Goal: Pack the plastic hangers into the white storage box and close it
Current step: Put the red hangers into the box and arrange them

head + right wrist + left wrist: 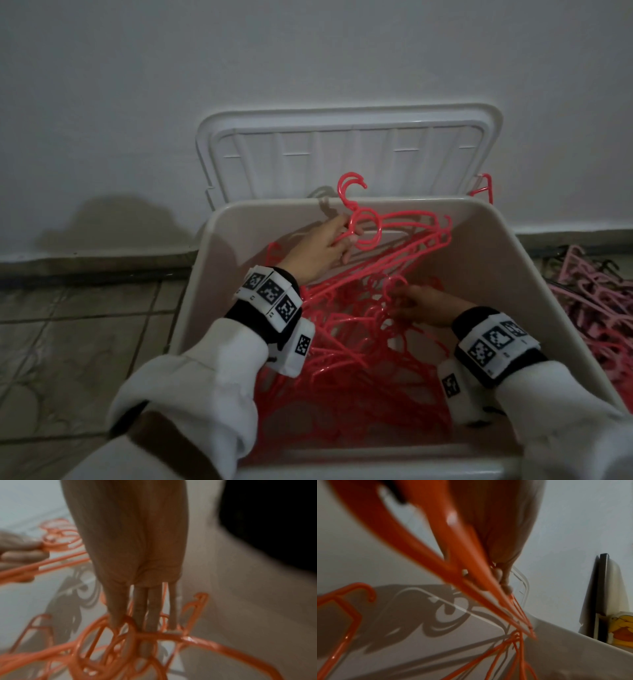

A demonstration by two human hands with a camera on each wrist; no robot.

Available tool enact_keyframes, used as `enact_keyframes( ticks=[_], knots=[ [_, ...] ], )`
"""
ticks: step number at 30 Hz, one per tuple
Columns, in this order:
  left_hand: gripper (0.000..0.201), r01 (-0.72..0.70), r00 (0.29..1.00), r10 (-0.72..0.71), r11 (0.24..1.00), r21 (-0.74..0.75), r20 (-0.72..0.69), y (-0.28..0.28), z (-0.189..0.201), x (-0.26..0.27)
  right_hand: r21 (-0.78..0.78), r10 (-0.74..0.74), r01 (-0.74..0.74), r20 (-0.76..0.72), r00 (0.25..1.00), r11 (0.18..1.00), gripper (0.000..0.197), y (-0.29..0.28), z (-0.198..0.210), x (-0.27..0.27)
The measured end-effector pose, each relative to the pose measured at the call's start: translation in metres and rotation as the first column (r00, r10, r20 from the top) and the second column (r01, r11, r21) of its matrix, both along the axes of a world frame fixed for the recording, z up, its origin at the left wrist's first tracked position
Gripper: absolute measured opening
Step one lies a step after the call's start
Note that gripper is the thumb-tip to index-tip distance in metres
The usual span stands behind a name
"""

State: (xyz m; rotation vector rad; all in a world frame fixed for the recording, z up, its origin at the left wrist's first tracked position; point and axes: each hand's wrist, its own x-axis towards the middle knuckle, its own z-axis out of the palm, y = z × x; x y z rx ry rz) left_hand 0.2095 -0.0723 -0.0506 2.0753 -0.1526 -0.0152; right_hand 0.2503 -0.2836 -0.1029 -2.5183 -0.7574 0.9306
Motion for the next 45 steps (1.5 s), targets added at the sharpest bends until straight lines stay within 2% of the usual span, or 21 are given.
enact_keyframes(
  ticks=[3,7,9,13,16,18,21,23,25,27,32,35,38,41,43,45],
  knots=[
    [0.033,-0.04,0.998,0.036,0.998,0.053,0.061,0.001,0.001,0.002,0.177,-0.041,0.035,0.034,0.999,0.984,0.005,0.003,0.014,0.002],
    [0.036,-0.083,0.996,0.079,0.992,0.098,0.04,0.002,0.004,0.003,0.271,-0.021,-0.029,0.178,0.984,0.962,0.017,0.004,0.025,0.007],
    [0.032,-0.07,0.998,0.069,0.996,0.051,0.013,0.002,0.005,0.001,0.289,-0.023,-0.049,0.242,0.97,0.956,0.018,0.002,0.027,0.01],
    [0.016,-0.066,0.997,0.066,0.998,-0.004,0.026,0.002,0.007,0.0,0.202,-0.007,-0.072,0.362,0.932,0.977,0.017,-0.001,0.032,0.015],
    [0.021,-0.074,0.994,0.076,0.997,-0.026,0.079,0.002,0.018,-0.004,0.183,-0.012,-0.084,0.467,0.884,0.98,0.027,-0.001,0.038,0.014],
    [0.024,-0.092,0.986,0.087,0.995,0.027,0.142,0.002,0.023,-0.007,0.194,-0.035,-0.084,0.537,0.843,0.977,0.027,0.0,0.04,0.013],
    [0.024,-0.12,0.975,0.099,0.988,0.095,0.198,0.007,0.022,-0.007,0.22,-0.09,-0.045,0.568,0.818,0.974,0.023,-0.003,0.041,0.014],
    [0.026,-0.114,0.974,0.09,0.988,0.107,0.207,0.01,0.017,-0.004,0.24,-0.093,-0.09,0.654,0.751,0.967,0.022,-0.005,0.042,0.013],
    [0.024,-0.109,0.975,0.08,0.985,0.137,0.207,0.012,0.015,-0.003,0.153,-0.038,-0.126,0.769,0.638,0.98,0.025,-0.008,0.039,0.015],
    [0.023,-0.122,0.979,0.085,0.974,0.193,0.186,0.012,0.015,-0.004,0.055,0.013,-0.092,0.789,0.614,0.994,0.025,-0.01,0.041,0.013],
    [0.025,-0.168,0.984,0.145,0.954,0.249,0.107,0.009,0.015,-0.006,0.081,-0.029,-0.049,0.748,0.663,0.996,0.024,-0.011,0.055,0.009],
    [0.025,-0.265,0.962,0.238,0.935,0.234,0.136,0.008,0.016,-0.005,-0.009,-0.021,0.037,0.679,0.734,0.999,0.027,-0.009,0.055,0.009],
    [0.025,-0.373,0.924,0.342,0.907,0.197,0.173,0.01,0.018,-0.003,-0.008,-0.042,0.06,0.628,0.777,0.998,0.027,-0.007,0.052,0.009],
    [0.028,-0.435,0.893,0.41,0.892,0.124,0.183,0.016,0.017,-0.001,0.093,-0.089,0.038,0.65,0.755,0.995,0.025,-0.006,0.048,0.009],
    [0.033,-0.445,0.888,0.432,0.894,0.054,0.159,0.017,0.015,0.001,0.245,-0.177,0.006,0.682,0.71,0.97,0.023,-0.004,0.05,0.006],
    [0.038,-0.424,0.898,0.425,0.905,-0.04,0.11,0.016,0.01,0.004,0.356,-0.224,-0.047,0.678,0.7,0.933,0.03,-0.003,0.052,0.004]
  ],
)
